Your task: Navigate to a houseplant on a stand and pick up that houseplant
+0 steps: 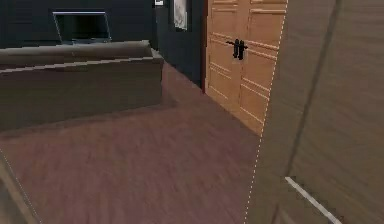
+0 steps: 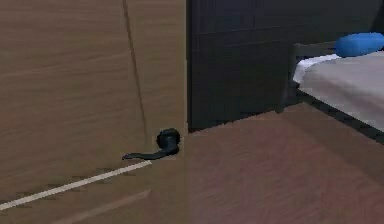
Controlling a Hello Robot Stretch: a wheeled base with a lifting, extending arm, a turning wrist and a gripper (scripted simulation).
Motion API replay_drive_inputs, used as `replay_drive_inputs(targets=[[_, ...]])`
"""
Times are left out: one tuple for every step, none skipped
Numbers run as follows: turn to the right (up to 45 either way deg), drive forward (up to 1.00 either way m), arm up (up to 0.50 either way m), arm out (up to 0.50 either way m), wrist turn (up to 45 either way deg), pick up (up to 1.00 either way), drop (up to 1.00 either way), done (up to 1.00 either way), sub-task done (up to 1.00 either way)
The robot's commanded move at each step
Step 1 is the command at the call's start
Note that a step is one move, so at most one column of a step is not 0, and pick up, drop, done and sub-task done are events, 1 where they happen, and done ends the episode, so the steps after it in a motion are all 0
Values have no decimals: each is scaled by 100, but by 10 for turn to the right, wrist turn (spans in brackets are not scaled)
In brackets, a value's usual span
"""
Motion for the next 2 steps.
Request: replay_drive_inputs(targets=[[0, 100, 0, 0, 0, 0, 0, 0, 0], [0, 100, 0, 0, 0, 0, 0, 0, 0]])
